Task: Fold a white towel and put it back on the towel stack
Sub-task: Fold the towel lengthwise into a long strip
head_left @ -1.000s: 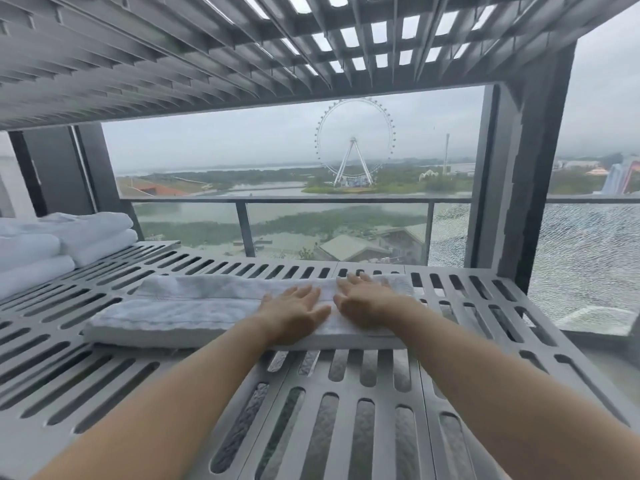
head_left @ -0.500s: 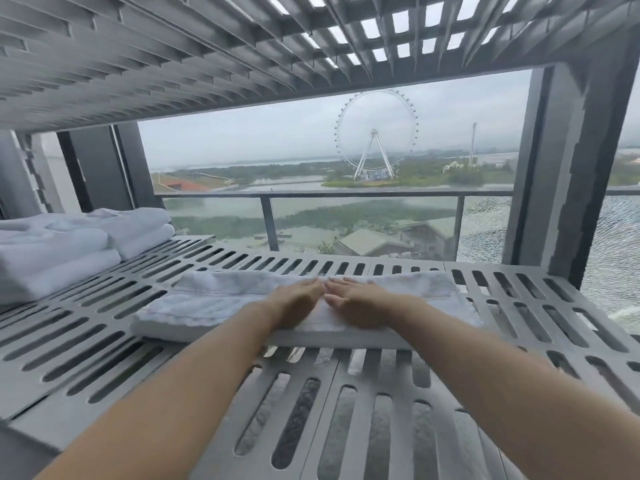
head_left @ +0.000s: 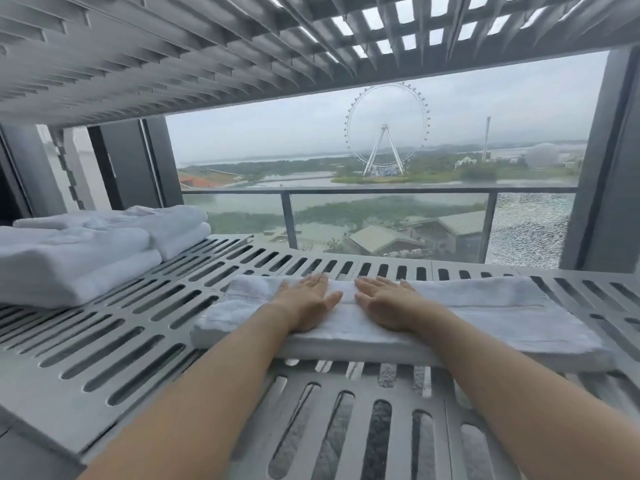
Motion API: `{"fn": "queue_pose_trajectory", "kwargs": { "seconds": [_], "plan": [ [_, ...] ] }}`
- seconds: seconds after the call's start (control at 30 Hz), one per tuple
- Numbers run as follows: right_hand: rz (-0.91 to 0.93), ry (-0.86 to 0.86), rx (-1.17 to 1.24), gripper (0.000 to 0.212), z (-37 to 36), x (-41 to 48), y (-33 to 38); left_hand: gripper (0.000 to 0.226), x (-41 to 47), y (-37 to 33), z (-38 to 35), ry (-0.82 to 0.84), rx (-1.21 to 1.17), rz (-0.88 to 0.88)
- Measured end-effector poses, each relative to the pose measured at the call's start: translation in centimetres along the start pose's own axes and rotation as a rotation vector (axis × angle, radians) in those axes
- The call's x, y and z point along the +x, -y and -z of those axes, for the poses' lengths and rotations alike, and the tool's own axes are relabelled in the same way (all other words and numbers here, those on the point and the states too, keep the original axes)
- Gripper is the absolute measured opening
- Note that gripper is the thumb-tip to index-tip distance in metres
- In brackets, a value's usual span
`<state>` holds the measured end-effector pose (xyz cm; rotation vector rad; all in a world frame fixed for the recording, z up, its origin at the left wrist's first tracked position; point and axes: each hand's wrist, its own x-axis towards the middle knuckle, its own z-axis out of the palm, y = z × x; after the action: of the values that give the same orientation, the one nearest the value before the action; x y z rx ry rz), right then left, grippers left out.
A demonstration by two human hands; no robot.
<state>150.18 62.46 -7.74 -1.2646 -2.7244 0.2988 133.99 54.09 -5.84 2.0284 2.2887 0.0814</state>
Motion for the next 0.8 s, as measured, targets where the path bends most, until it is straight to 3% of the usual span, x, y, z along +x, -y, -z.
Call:
{"fn": "queue_pose_trajectory", "kwargs": {
  "seconds": [0.8],
  "plan": [
    [-0.041, -0.015, -0.04, 0.053, 0.0, -0.3, 0.2, 0.065, 0.5, 6.2, 0.0, -0.033, -0.03, 0.023]
  ]
}}
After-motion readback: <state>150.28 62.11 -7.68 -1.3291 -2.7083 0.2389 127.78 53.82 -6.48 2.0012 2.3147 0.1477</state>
